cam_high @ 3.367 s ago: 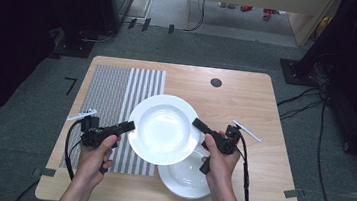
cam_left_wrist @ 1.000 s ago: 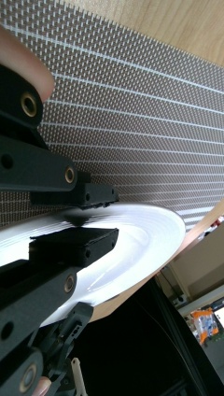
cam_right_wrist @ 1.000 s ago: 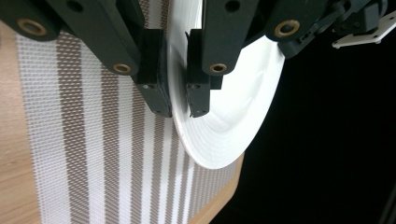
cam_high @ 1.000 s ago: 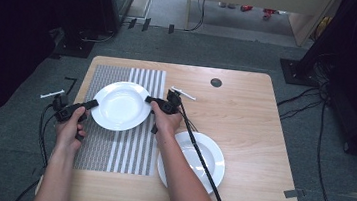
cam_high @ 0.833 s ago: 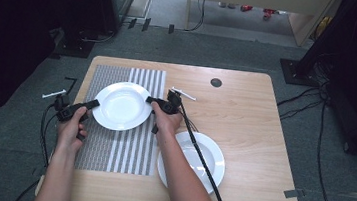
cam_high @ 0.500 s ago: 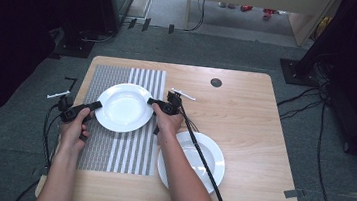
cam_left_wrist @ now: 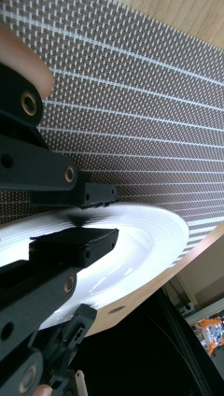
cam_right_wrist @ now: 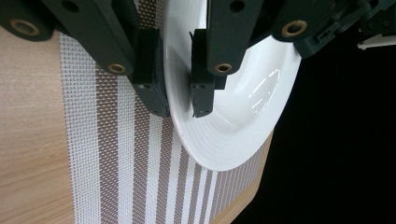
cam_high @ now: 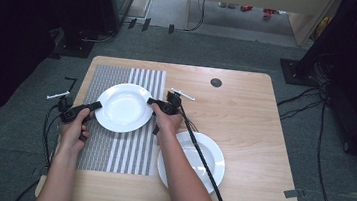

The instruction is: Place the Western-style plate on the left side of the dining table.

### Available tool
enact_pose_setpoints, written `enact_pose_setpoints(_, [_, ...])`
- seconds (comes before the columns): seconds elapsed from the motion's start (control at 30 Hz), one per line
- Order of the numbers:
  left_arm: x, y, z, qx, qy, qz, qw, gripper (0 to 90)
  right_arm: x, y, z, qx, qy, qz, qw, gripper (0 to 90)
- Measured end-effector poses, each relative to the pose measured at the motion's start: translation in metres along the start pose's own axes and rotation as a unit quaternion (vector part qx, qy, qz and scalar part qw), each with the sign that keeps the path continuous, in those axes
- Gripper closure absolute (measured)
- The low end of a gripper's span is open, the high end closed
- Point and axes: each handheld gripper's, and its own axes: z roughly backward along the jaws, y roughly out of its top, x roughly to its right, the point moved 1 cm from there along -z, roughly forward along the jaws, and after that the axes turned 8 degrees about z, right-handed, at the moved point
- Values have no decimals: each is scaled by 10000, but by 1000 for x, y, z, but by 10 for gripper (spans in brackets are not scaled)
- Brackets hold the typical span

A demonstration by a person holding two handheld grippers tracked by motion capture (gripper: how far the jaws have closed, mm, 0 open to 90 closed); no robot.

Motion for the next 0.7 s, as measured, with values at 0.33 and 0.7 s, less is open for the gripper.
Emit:
enact_pose_setpoints(0.33, [2, 6, 9, 154, 95, -210, 9996, 582, -11, 8, 5, 140, -229, 475, 9985, 558])
enact_pose_setpoints(0.7, [22, 3, 20, 42, 185, -834, 9963, 242, -16, 27, 36, 15, -291, 1388, 9899, 422])
